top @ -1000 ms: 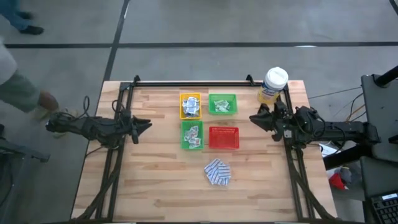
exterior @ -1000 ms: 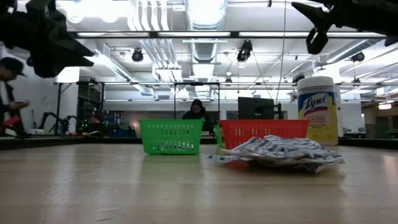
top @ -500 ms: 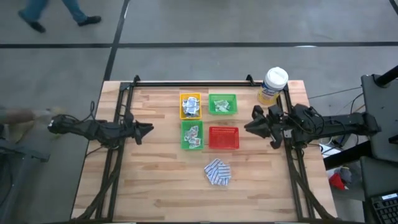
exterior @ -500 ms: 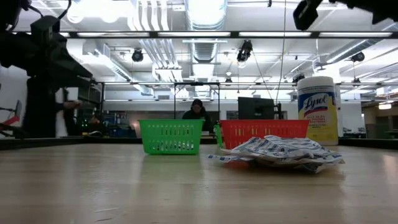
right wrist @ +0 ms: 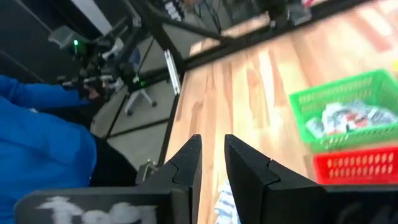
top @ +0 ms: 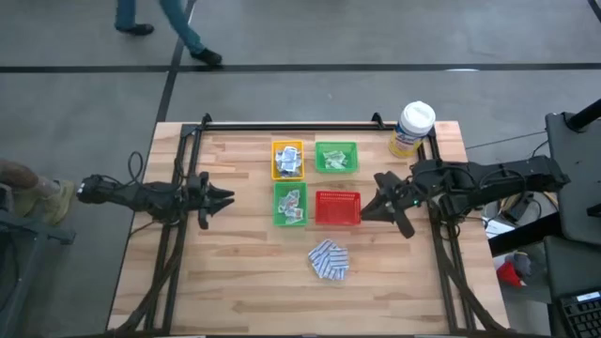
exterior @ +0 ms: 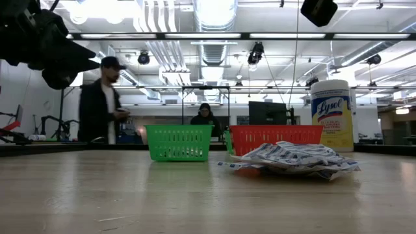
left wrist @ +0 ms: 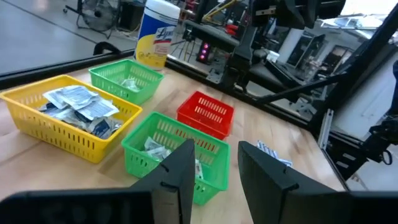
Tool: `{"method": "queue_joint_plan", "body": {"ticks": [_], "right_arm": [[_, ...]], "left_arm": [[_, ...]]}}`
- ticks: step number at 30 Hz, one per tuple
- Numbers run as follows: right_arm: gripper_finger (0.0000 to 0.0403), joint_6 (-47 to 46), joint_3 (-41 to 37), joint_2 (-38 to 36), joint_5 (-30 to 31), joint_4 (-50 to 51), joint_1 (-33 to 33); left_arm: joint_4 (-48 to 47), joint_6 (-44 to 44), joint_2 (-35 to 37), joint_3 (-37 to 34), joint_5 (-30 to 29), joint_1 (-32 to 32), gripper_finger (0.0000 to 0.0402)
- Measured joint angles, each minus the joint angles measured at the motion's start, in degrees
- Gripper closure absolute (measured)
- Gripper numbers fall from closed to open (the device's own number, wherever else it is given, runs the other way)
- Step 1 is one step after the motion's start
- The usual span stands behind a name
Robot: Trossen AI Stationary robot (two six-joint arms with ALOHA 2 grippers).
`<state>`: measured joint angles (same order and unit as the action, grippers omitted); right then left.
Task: Pick & Place First Aid Supplies
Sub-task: Put the blue bandage pack into the red bin
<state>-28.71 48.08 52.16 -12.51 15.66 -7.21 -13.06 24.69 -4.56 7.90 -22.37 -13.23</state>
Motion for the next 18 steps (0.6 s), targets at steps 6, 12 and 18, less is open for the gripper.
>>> {"method": "queue_joint_plan", "body": {"ticks": [6, 12, 18], "right_arm": [[0.0335, -4.39, 5.31, 6.24, 0.05, 5.93, -3.18], [0.0335, -8.11, 9.8, 12.77, 0.52, 11.16, -6.19], [0.0335, -8.86, 13.3, 19.17, 0.55, 12.38, -7.4]], "left_arm": [[-0.03, 0.28, 3.67, -2.63, 0.64, 0.0, 0.0287], [1.75, -3.28, 4.51, -3.07, 5.79, 0.0, 0.0287], [2.0, -4.09, 4.55, -3.23, 9.9, -0.02, 0.0287]]}}
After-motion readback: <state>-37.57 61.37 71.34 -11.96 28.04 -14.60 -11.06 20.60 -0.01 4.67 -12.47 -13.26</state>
